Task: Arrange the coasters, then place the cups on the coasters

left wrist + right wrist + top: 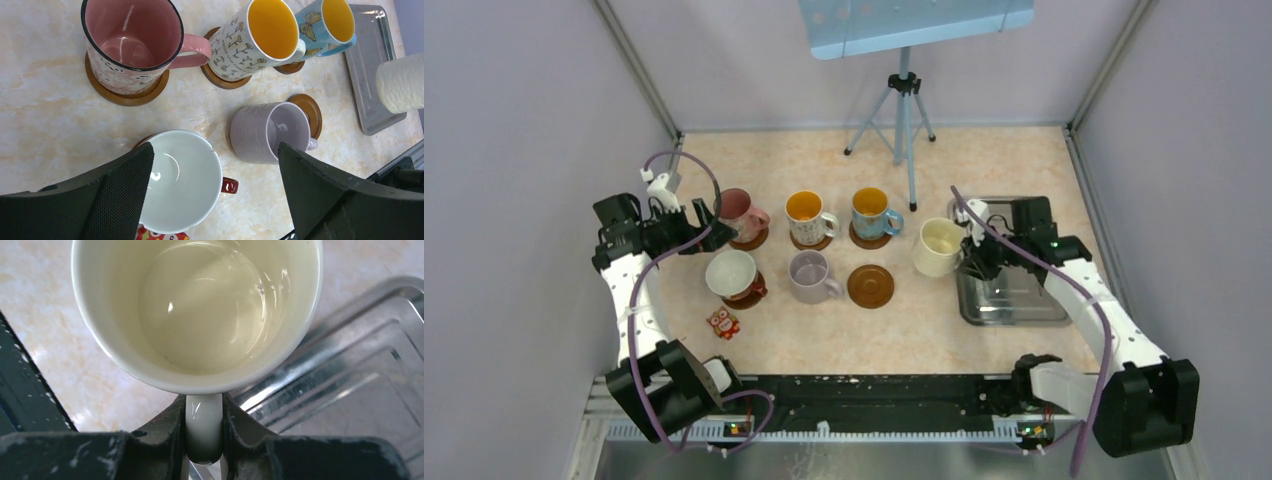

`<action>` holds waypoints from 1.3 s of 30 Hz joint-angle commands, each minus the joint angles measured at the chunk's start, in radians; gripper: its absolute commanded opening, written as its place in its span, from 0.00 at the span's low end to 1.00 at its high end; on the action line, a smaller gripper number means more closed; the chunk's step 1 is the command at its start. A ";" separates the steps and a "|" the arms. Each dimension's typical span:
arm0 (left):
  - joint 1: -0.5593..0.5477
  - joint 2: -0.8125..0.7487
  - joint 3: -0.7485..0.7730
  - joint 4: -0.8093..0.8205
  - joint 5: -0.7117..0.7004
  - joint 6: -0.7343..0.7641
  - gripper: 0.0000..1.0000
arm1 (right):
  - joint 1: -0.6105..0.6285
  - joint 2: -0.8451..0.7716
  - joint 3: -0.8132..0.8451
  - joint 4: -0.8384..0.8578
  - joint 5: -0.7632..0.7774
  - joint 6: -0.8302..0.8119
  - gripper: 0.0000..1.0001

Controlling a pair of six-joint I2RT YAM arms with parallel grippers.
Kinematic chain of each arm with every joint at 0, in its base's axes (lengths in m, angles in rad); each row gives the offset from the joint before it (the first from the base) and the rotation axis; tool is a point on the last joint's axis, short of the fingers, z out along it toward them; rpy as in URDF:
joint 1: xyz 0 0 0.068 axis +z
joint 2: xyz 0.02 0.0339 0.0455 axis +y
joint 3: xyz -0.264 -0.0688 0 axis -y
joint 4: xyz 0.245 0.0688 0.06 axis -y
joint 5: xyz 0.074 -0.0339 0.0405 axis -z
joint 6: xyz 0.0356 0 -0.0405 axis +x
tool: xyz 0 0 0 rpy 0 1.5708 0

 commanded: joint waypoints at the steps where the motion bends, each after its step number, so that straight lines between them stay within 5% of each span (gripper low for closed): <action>1: -0.002 -0.010 -0.003 0.028 0.031 -0.002 0.99 | 0.129 -0.033 -0.025 0.294 -0.007 0.261 0.00; 12: -0.002 -0.010 -0.016 0.041 0.029 -0.014 0.99 | 0.540 0.136 0.006 0.432 0.352 0.359 0.00; 18: -0.001 0.000 -0.008 0.036 0.034 -0.015 0.99 | 0.645 0.203 0.002 0.522 0.438 0.408 0.00; 39: -0.001 0.009 -0.005 0.035 0.031 -0.012 0.99 | 0.699 0.268 -0.091 0.716 0.553 0.500 0.00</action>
